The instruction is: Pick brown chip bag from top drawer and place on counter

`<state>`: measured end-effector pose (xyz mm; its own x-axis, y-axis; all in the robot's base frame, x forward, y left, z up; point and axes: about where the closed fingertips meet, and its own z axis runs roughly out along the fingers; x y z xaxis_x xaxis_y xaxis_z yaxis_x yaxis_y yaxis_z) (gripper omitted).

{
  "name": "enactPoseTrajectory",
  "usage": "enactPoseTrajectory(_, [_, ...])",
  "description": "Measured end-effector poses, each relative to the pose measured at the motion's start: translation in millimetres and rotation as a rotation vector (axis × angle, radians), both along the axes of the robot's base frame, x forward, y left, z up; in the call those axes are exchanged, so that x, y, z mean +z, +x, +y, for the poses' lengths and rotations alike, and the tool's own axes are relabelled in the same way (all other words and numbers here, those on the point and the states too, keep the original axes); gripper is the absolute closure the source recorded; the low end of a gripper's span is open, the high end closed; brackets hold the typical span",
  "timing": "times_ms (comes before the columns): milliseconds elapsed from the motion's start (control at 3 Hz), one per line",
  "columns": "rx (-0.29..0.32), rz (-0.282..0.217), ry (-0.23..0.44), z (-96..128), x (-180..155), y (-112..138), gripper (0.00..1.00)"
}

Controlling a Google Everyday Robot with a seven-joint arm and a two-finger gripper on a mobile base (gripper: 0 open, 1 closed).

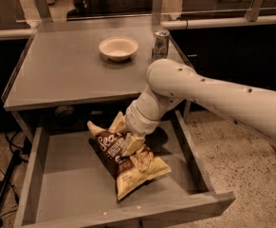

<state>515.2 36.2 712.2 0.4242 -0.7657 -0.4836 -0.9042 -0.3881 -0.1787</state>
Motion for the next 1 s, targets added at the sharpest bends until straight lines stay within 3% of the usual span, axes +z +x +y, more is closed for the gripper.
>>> enactPoseTrajectory(333, [0.03,0.046,0.0,7,23,-14,1.0])
enactPoseTrajectory(1000, [0.103,0.089,-0.019,18,70,-56,1.0])
